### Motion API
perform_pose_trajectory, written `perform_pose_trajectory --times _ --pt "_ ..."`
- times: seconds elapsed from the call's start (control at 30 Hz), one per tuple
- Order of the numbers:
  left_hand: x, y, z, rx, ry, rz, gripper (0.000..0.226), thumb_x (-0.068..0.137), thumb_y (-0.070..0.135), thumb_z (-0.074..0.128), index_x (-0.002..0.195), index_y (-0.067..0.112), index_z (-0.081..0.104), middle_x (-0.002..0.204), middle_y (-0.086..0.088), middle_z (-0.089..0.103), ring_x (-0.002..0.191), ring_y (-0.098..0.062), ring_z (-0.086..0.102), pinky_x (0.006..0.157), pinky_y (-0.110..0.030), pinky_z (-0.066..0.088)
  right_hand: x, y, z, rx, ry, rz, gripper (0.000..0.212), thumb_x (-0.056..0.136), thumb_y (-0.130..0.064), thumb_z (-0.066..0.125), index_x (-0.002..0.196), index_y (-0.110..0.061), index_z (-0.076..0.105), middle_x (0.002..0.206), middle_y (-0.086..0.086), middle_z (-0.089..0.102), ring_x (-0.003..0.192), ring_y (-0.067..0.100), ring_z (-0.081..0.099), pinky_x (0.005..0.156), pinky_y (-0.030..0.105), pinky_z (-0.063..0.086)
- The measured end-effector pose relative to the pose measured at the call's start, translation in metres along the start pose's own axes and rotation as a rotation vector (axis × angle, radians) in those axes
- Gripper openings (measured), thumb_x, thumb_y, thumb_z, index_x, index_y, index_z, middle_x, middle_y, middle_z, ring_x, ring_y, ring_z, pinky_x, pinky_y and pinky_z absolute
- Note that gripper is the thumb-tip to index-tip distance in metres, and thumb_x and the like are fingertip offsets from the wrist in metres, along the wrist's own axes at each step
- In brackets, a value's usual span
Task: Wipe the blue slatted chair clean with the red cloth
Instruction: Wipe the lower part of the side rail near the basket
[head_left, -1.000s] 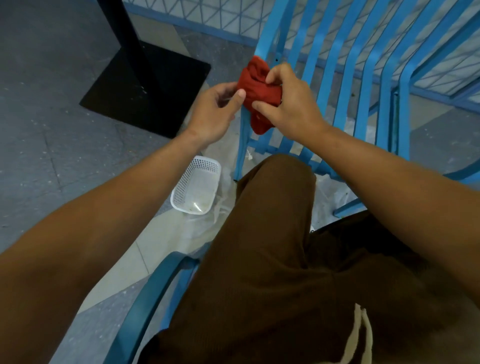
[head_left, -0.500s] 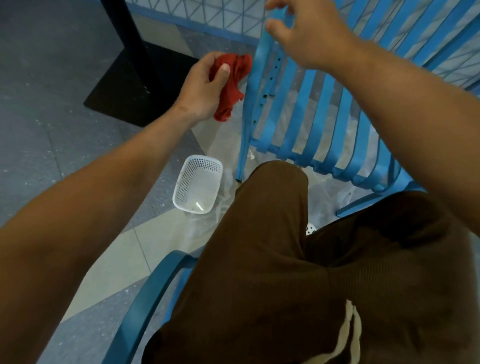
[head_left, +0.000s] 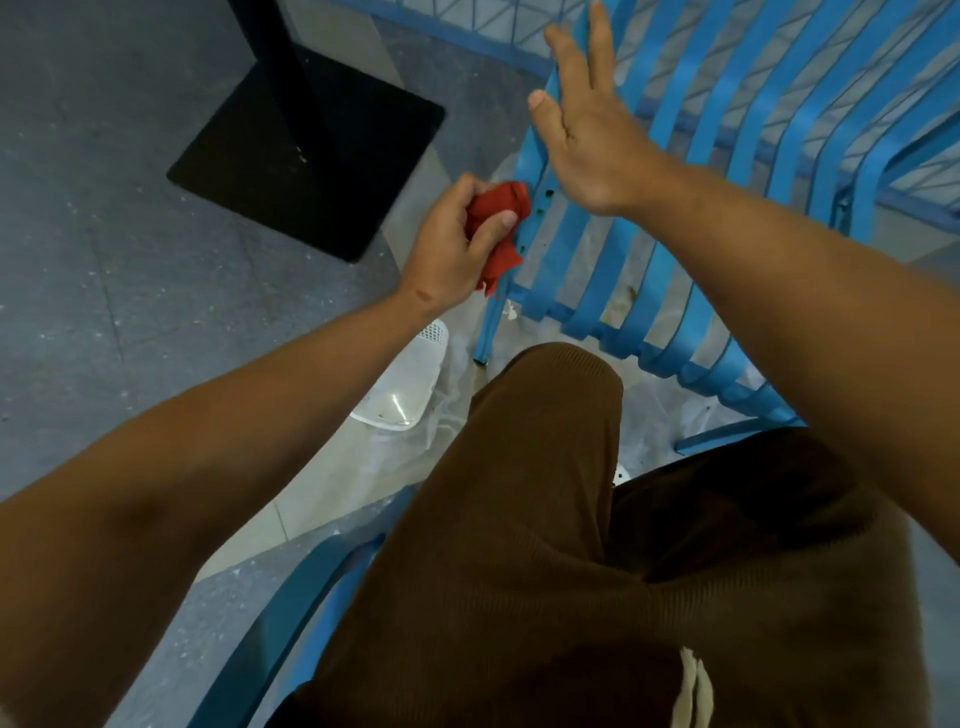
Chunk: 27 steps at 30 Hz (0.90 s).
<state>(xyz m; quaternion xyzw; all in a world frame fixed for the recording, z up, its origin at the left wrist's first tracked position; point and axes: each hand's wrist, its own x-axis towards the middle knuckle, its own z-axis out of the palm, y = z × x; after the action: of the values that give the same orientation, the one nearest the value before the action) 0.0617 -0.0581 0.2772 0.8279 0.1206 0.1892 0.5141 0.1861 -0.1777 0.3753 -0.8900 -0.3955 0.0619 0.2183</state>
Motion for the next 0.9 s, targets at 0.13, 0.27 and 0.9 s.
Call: perform_pose_trajectory --times 0.13,0.27,0.9 --pt "-0.013 -0.035 0.017 0.046 -0.090 -0.149 0.019 0.095 0.017 0.068 0.097 0.017 0.049 0.083 0.015 0.049 0.074 0.012 0.052 0.069 -0.009 0.038 0.000 0.002 0.005 0.037 0.033 -0.034 0.064 0.108 -0.041 0.027 0.161 -0.008 0.012 0.167 0.020 -0.014 0.154 0.028 0.017 0.122 0.057 0.025" --pt "-0.009 -0.040 0.017 0.053 -0.118 -0.150 0.018 0.094 0.019 0.070 0.099 0.016 0.054 0.089 0.007 0.056 0.077 0.000 0.052 0.072 -0.008 0.042 0.002 0.004 0.004 0.030 0.033 -0.042 0.066 0.107 -0.044 0.026 0.161 -0.009 0.012 0.167 0.019 -0.014 0.155 0.028 0.014 0.121 0.058 0.026" --pt "0.027 0.021 -0.010 -0.092 0.013 0.088 0.021 0.094 0.025 0.069 0.089 0.011 0.055 0.074 0.005 0.050 0.066 0.001 0.044 0.063 -0.025 0.039 0.002 0.006 -0.010 0.222 -0.126 0.027 0.066 0.111 -0.037 0.035 0.164 -0.016 0.003 0.166 0.007 -0.032 0.158 0.020 -0.006 0.126 0.029 0.016"
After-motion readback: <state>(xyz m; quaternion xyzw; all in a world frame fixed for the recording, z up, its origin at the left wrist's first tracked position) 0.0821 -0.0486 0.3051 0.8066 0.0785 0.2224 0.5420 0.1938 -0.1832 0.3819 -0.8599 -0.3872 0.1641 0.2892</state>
